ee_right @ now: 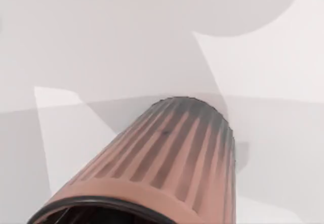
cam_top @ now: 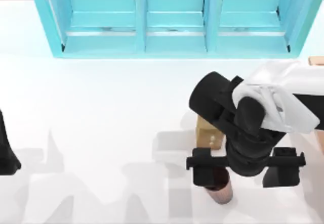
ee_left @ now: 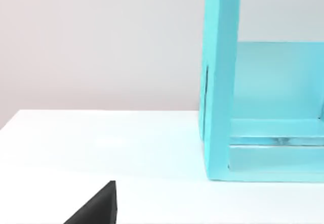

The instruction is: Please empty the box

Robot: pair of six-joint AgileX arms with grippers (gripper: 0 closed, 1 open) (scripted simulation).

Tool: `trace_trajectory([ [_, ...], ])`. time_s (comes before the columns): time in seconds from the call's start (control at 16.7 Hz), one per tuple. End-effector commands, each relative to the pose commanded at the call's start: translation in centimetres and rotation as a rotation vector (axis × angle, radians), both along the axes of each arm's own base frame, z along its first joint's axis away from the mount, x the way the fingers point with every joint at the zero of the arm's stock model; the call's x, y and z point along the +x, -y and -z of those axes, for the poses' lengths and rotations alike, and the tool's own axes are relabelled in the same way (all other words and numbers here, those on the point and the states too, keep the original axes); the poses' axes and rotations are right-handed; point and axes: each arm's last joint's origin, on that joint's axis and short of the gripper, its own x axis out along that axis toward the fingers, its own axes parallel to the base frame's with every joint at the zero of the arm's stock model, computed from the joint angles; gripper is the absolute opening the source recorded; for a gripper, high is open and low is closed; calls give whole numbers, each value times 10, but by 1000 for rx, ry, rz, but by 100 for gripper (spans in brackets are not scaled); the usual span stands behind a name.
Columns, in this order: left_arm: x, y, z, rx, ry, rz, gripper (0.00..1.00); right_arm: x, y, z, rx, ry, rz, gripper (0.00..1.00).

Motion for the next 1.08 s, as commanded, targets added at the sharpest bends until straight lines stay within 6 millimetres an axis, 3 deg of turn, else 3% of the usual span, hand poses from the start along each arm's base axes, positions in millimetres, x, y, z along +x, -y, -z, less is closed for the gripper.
trace_trajectory([
  [0.42, 0, 0, 0, 0, 0, 0, 100, 1, -1, -5, 2, 2, 2, 100],
  [0.96, 0, 0, 0, 0, 0, 0, 100, 1, -2, -91, -9, -10, 1, 100],
  [1.08, 0, 0, 0, 0, 0, 0, 100, 0, 0, -100, 0, 0, 1, 100],
])
